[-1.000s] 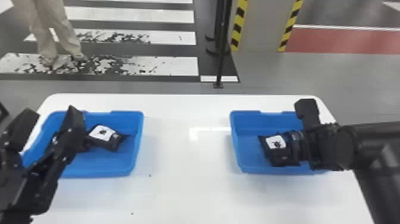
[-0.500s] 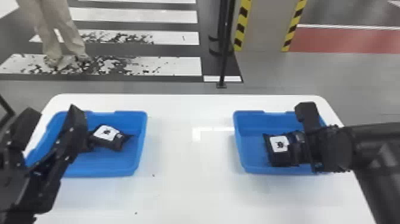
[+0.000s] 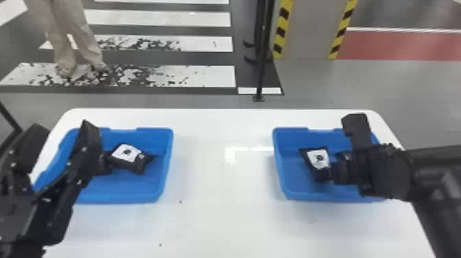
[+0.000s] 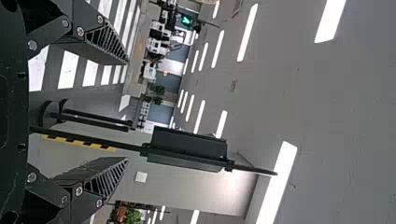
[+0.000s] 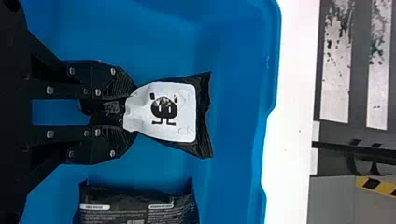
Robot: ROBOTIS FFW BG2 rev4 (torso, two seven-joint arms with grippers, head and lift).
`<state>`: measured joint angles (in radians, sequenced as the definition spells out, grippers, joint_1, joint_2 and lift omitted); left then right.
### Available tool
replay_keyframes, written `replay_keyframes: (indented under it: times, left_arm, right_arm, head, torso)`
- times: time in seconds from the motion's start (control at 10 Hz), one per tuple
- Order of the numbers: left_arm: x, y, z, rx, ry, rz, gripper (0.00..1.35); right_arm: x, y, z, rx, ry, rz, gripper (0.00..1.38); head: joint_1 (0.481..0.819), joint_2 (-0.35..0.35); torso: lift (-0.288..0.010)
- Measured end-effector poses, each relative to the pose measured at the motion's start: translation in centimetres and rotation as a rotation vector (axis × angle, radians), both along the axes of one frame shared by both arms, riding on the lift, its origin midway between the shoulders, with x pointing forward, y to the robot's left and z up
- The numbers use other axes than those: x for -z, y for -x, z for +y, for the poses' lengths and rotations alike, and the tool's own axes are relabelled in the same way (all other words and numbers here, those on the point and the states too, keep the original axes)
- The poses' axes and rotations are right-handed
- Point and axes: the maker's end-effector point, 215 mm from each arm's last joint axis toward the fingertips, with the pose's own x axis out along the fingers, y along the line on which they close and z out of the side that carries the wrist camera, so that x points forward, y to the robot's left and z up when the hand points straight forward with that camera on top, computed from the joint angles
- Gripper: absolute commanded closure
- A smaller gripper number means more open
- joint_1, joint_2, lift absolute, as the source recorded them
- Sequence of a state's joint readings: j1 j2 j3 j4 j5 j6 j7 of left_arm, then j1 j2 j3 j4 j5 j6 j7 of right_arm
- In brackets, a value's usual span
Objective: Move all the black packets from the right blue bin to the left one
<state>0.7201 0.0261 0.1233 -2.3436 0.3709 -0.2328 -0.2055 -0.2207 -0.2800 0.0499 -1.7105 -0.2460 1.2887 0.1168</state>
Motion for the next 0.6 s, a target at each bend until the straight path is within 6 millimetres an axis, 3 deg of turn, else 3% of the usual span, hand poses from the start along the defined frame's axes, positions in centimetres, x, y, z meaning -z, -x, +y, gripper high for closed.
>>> replay_keyframes:
  times: [0.2, 0.4, 0.6]
  left_arm:
    - [-0.2, 0.0, 0.0, -0.001, 0.001, -0.007, 0.33]
    - [-0.3, 0.0, 0.1, -0.004, 0.0, -0.011, 0.33]
    - [-0.4, 0.0, 0.0, -0.003, 0.001, -0.016, 0.33]
  right_arm:
    - [-1.8, -1.9, 0.9, -0.026, -0.114, -0.169, 1.12]
    - [-5.6, -3.4, 1.9, -0.082, -0.224, -0.394, 1.12]
    - [-9.9, -2.7, 5.8, -0.186, -0.397, -0.541, 1.11]
  head:
    - [0.695, -0.007]
    - [0.695, 0.0]
    - [0.695, 0.045]
  torso:
    - [-0.14]
    - [-0.14]
    - [-0.14]
